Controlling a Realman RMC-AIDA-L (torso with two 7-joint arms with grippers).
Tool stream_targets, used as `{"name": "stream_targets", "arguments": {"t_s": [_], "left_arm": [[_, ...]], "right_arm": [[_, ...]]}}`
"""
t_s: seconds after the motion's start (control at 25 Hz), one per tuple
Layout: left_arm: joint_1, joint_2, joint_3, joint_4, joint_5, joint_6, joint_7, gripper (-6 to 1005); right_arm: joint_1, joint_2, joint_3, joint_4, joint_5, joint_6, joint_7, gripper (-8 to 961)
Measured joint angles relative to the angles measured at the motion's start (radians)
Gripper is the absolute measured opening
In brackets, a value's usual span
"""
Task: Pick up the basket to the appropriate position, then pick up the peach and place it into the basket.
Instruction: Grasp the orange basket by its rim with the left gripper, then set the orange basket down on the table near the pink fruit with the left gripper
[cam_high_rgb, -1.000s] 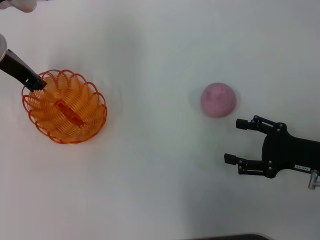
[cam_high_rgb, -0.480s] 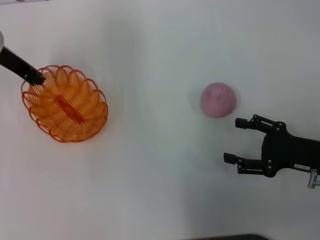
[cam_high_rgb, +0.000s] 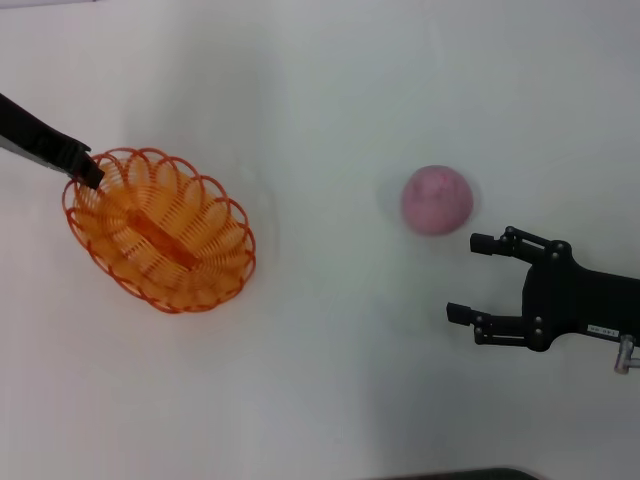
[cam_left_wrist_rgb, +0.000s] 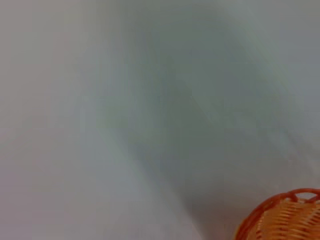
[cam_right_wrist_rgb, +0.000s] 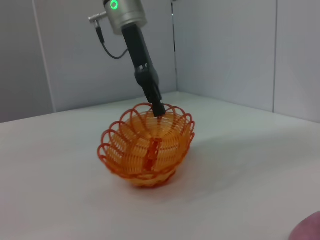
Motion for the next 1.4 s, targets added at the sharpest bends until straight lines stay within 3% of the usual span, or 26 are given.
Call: {"name": "stream_targets", "arguments": {"t_s": [0.2, 0.48, 0.72, 0.88, 1.12, 1.4], "left_arm": [[-0.003, 0.011, -0.040, -0.015, -0.003, 0.040, -0.055, 71], [0.006, 0.020, -0.221, -0.036, -0.026, 0.130, -0.092, 69], [0.062, 0.007, -0.292, -0.038, -0.066, 0.154, -0.117, 67], [0.130, -0.025, -0.299, 0.022, -0.112, 0.132, -0.157, 66], [0.229, -0.104, -0.290, 0.173, -0.163, 0.119, -0.177, 66], [0.268, -0.148, -0.278, 0.203, -0.182, 0.116, -0.172, 67]], "right_arm": [[0.001, 0.000, 0.000, 0.000, 0.000, 0.001, 0.000, 932], [-0.002, 0.000, 0.000, 0.000, 0.000, -0.005, 0.000, 933], [-0.001, 0.000, 0.000, 0.000, 0.000, -0.007, 0.000, 933], [0.001, 0.000, 0.000, 0.000, 0.003, -0.008, 0.001, 933], [0.001, 0.000, 0.013, 0.000, 0.007, -0.004, 0.001, 933], [0.001, 0.000, 0.026, 0.000, 0.005, -0.005, 0.002, 933]]}}
